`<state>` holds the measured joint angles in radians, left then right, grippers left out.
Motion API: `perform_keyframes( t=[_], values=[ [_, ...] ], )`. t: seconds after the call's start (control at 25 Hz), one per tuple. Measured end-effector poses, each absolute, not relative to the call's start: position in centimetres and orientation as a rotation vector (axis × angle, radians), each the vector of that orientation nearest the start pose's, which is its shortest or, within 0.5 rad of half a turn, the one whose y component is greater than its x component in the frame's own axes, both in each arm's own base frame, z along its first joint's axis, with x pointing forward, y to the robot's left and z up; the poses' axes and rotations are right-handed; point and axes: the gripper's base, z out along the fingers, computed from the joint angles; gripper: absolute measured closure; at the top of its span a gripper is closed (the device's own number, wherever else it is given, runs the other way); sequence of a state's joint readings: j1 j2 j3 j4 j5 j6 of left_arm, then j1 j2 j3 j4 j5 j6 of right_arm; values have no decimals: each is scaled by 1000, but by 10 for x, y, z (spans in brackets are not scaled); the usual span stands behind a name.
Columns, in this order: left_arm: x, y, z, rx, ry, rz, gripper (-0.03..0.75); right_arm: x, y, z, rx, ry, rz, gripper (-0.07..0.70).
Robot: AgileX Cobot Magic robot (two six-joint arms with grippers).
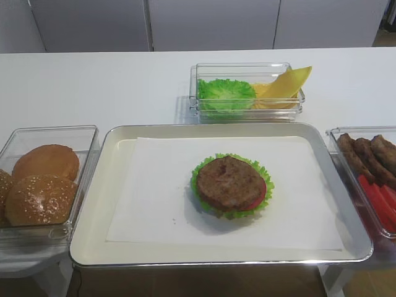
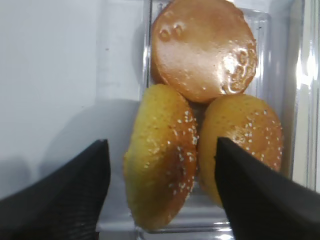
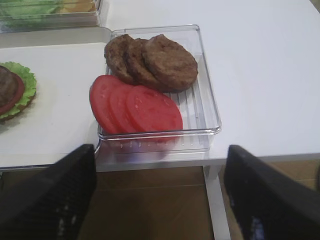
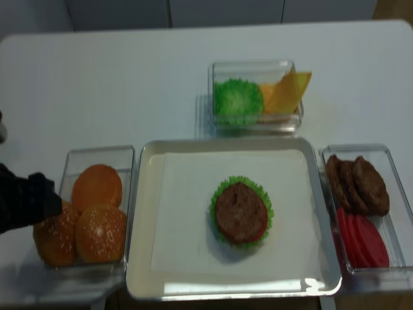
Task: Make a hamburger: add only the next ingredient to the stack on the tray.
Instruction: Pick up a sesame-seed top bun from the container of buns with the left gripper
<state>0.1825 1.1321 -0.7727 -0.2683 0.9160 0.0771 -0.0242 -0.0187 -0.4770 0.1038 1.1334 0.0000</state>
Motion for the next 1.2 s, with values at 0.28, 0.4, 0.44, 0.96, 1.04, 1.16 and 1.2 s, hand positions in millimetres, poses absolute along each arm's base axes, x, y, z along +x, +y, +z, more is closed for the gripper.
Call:
perform_keyframes(
  t=[0.28,0.4,0.44,0.96,1.04,1.16,1.2],
  values=[
    [207,22,250,-333,2784,-303,229,-8,9,265,16,2118,111,24],
    [210,20,245,-331,2807,-346,229,-8,9,265,17,2119,110,24],
    [210,20,246,-329,2806,-351,229,-8,9,265,17,2119,110,24],
    [207,21,244,-268,2854,-324,285,-8,9,265,17,2119,110,24],
    [205,20,246,-264,2846,-320,325,-8,9,265,17,2119,110,24],
    [202,20,251,-256,2825,-311,391,-8,9,265,17,2119,110,24],
    [202,20,252,-255,2821,-311,407,-8,9,265,17,2119,110,24]
  ],
)
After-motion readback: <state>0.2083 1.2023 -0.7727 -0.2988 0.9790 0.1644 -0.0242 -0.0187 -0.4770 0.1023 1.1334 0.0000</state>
